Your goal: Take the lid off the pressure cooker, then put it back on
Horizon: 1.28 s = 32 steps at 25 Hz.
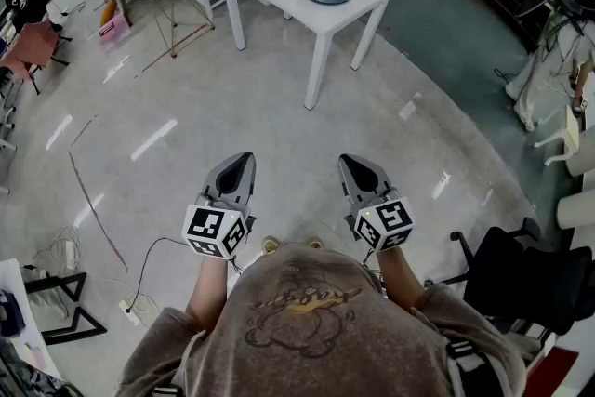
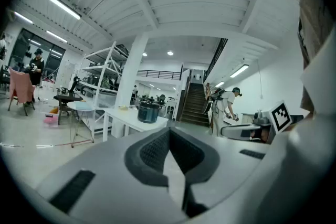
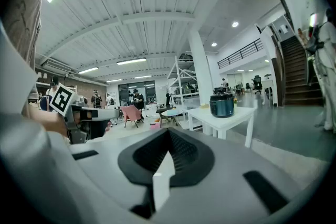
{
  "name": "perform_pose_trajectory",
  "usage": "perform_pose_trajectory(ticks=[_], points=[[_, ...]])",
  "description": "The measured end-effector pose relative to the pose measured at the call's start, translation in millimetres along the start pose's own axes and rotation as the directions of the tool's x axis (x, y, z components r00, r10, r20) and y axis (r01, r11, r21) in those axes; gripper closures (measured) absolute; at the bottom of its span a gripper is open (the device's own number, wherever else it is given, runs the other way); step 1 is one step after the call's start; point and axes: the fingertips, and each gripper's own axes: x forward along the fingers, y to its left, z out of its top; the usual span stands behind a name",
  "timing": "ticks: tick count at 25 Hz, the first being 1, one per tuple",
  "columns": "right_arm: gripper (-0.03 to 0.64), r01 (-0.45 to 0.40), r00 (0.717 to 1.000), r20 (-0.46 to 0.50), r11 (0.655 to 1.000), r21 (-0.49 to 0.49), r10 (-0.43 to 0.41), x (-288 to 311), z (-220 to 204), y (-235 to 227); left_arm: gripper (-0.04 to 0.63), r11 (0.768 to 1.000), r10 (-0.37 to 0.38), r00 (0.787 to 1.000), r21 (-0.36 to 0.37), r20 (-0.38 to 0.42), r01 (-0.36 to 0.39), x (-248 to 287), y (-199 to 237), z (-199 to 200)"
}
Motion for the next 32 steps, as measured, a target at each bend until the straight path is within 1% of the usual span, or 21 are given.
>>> perform_pose_trajectory(ticks=[3, 6, 12, 16, 20, 24, 32], points=[[0.621, 0.012, 1.0, 0.016, 1.0, 0.007, -0.012, 7, 2, 1, 0.592, 1.0, -0.011, 1.0, 0.002, -0.001, 0.011, 3, 7, -1], [0.621, 0.029, 0.999, 0.039, 0.999, 0.036, -0.03, 13, 3, 3, 0.592, 1.0, -0.025, 1.0, 0.001, -0.006, 0.025, 6, 14, -3], [0.621, 0.072, 0.997, 0.04, 0.997, 0.033, -0.073, 28, -4, 12, 0.592, 0.996, -0.08, 0.997, 0.024, -0.017, 0.08, 13, 31, -5], [0.621, 0.097, 0.995, 0.031, 0.994, 0.043, -0.098, 38, -8, 9, 0.592, 0.994, -0.105, 0.994, 0.022, -0.022, 0.105, 25, 40, -5], [0.621, 0.118, 0.993, 0.023, 0.991, 0.057, -0.12, 52, -10, -4, 0.592, 0.992, -0.124, 0.992, 0.02, -0.025, 0.124, 43, 47, -5], [0.621, 0.117, 0.993, 0.015, 0.992, 0.051, -0.118, 78, -6, -18, 0.592, 0.991, -0.13, 0.991, 0.021, -0.024, 0.13, 68, 61, -1], [0.621, 0.095, 0.995, 0.026, 0.994, 0.048, -0.097, 154, 18, -79, 0.592, 0.993, -0.118, 0.993, 0.016, -0.023, 0.118, 153, 103, 12]])
